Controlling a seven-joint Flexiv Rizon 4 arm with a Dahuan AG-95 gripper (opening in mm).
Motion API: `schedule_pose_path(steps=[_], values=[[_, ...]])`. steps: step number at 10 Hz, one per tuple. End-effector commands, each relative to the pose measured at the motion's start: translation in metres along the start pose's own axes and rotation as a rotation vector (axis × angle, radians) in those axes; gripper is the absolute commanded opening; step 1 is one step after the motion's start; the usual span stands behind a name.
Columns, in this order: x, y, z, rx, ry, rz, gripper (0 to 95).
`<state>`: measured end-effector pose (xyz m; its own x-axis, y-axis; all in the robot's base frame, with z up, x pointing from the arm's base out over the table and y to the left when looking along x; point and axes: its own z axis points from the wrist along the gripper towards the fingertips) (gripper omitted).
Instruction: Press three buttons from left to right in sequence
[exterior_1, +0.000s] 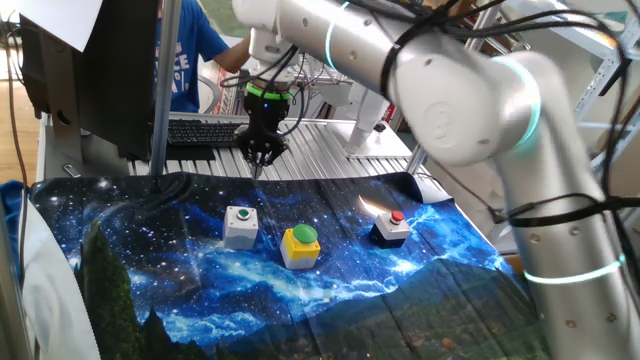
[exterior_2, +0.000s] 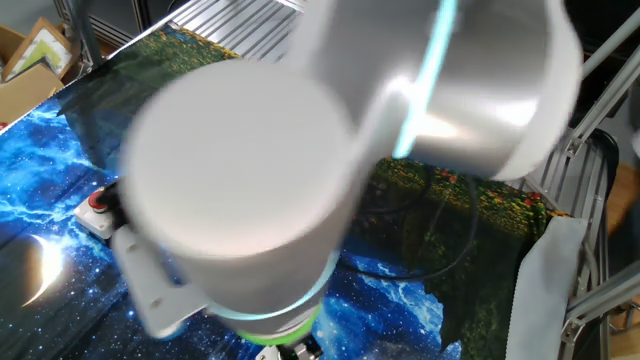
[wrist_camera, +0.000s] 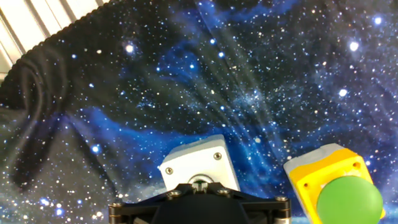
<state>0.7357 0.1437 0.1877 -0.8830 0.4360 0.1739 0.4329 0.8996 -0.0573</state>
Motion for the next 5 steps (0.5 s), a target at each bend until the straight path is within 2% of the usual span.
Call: schedule_pose_path(steps=[1,2,5], values=[[0.0031,-0.0018,-0.0014,-0.073,-0.006,-0.100,0.0],[0.0034,-0.0016,-0.0015,-0.072,-0.003,-0.106,0.0],[0.0039,-0.0017,-0.0020,-0.093,0.001,-0.200,0.0]])
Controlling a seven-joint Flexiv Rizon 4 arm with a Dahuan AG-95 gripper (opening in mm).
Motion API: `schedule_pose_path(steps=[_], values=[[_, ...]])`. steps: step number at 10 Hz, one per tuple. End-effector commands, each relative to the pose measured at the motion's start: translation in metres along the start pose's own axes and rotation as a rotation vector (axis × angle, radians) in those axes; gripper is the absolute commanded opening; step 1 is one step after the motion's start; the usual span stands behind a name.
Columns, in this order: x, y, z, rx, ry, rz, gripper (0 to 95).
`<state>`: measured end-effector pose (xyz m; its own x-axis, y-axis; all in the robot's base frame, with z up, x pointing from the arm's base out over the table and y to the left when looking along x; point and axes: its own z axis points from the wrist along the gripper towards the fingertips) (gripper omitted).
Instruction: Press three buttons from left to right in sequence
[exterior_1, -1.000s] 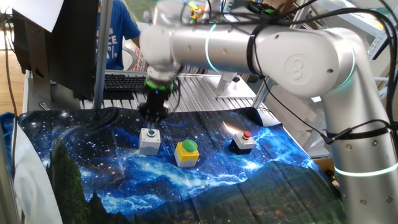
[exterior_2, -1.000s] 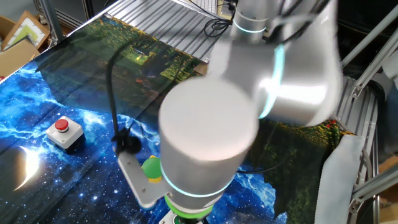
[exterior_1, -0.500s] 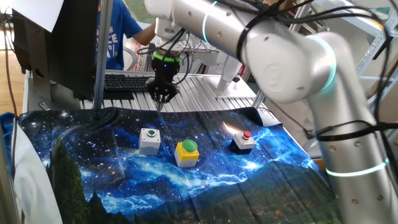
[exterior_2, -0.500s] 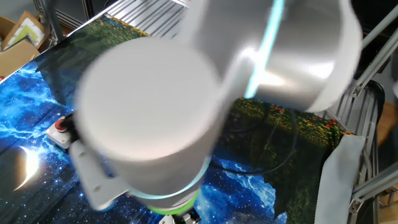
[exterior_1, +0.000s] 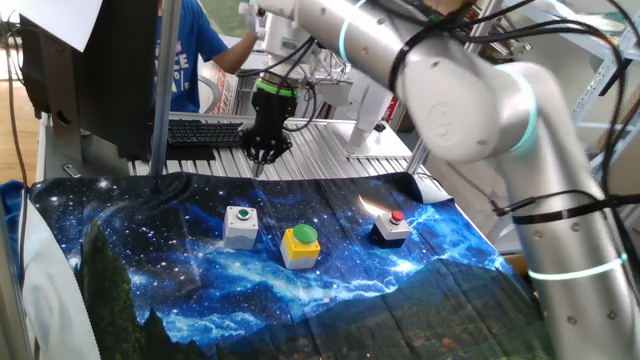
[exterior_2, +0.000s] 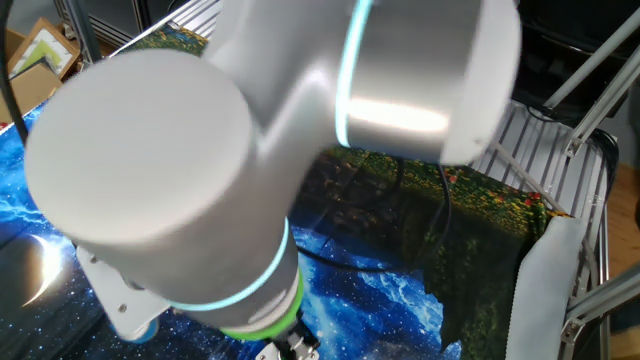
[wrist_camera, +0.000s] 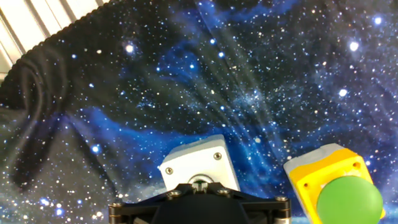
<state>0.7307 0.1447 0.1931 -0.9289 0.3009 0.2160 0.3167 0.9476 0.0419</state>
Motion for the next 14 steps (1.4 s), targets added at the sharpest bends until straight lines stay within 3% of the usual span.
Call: schedule_pose_path(steps=[1,3,6,10,14], values=[[-0.0019,-0.0005,0.0022,-0.020,-0.039,-0.083,0.0],[-0.0018,-0.0002,0.0026,-0.039,-0.038,-0.109,0.0],[-0.0019,-0.0001,0.0027,-0.040,-0.040,-0.179,0.0],[-0.0010,0.0000,0.0023,-0.017,-0.053,-0.249,0.0],[-0.0004,0.0005,0.0023,0.015,-0.066,-0.257,0.0]])
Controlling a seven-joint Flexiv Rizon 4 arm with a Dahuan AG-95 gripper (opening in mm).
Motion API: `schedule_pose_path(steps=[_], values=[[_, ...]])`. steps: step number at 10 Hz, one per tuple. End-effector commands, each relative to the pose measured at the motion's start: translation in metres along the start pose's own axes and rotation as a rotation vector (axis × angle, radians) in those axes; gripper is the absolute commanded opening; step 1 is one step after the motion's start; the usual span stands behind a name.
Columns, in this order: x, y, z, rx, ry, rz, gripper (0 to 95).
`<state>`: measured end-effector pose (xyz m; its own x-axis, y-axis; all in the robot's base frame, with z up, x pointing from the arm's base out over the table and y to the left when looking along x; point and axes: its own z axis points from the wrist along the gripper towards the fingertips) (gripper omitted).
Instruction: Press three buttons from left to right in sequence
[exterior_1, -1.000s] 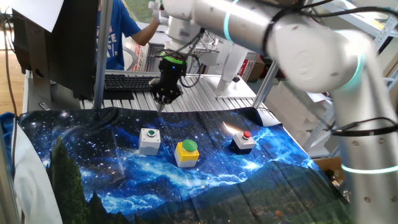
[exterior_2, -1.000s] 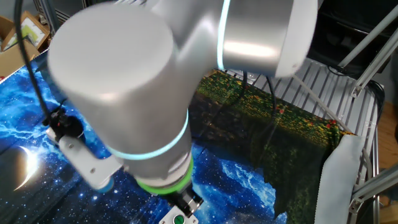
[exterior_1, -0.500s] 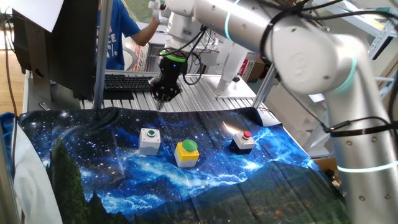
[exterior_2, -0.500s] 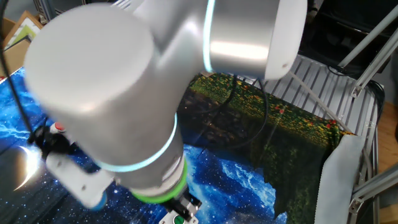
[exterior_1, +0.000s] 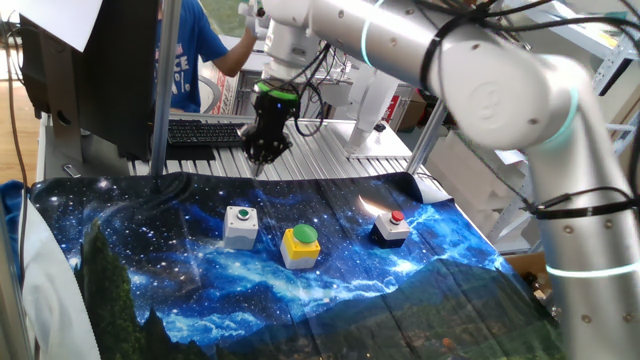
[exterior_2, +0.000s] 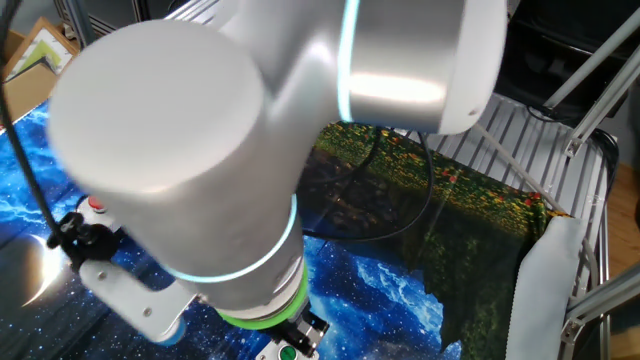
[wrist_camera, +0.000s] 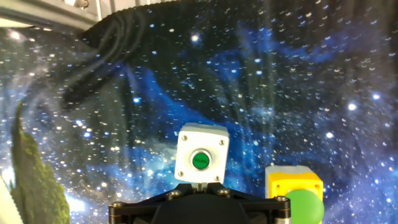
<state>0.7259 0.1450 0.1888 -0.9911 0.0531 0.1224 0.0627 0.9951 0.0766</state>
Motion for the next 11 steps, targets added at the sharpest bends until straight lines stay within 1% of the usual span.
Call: schedule_pose_path(steps=[1,4,5,11], values=[[-0.0046,0.0007,-0.0024,0.004,0.016,0.001,0.0],[-0.0047,0.0008,-0.0024,-0.006,0.016,0.003,0.0],[-0.0048,0.0008,-0.0024,-0.011,0.016,0.024,0.0],[-0.0048,0.0007,-0.0024,-0.014,0.017,0.034,0.0]])
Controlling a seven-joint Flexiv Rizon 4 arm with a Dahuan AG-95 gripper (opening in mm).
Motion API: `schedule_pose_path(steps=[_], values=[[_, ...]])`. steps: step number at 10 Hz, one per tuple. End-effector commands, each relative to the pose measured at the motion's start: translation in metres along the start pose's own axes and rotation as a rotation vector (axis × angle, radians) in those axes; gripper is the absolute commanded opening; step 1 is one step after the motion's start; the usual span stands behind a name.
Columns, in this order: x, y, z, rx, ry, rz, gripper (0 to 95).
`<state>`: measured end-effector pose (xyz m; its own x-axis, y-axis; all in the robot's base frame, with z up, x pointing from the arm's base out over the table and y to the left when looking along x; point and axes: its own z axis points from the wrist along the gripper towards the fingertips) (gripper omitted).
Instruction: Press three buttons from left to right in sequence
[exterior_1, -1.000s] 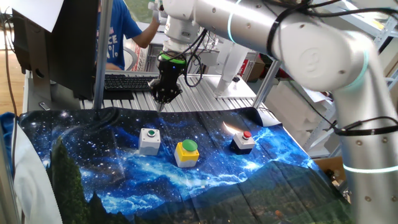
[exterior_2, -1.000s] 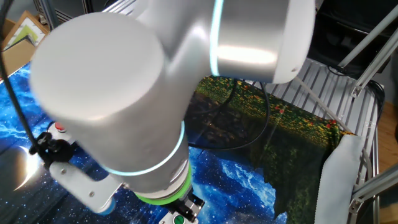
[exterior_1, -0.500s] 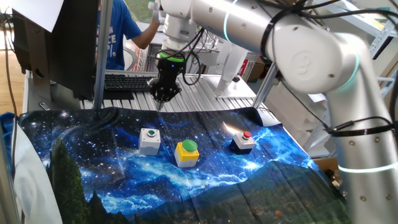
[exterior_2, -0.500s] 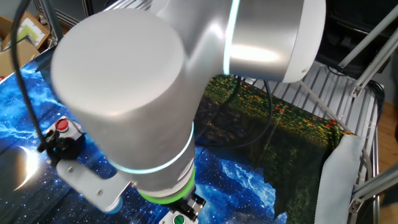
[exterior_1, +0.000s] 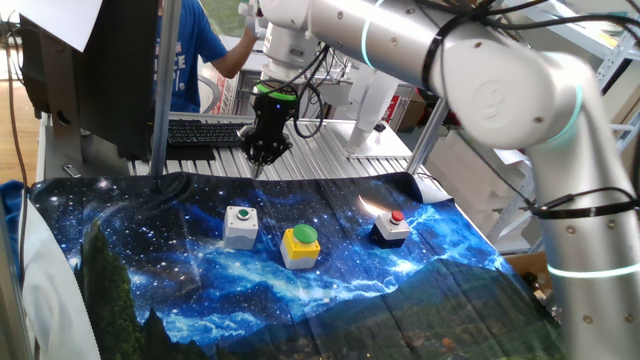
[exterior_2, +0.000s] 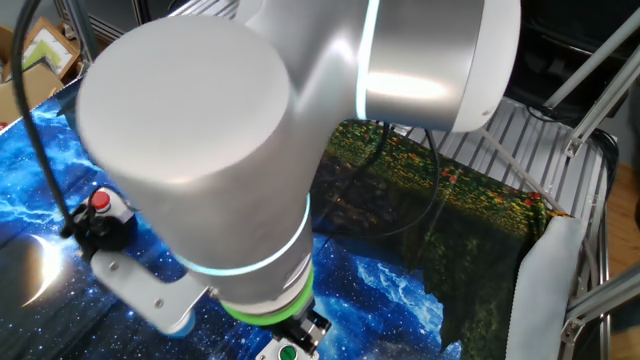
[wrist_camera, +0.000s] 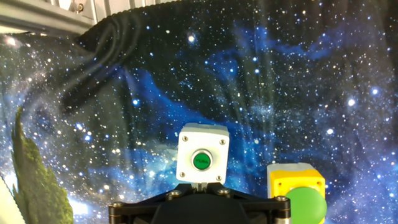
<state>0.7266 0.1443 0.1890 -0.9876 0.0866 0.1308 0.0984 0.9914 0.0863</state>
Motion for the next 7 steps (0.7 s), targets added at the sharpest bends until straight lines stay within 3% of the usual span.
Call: schedule_pose_path(steps=[1,7], values=[[-0.0040,0.0016,-0.0020,0.000,0.011,-0.002,0.0],[-0.0041,0.0017,-0.0019,0.002,0.012,-0.002,0.0]])
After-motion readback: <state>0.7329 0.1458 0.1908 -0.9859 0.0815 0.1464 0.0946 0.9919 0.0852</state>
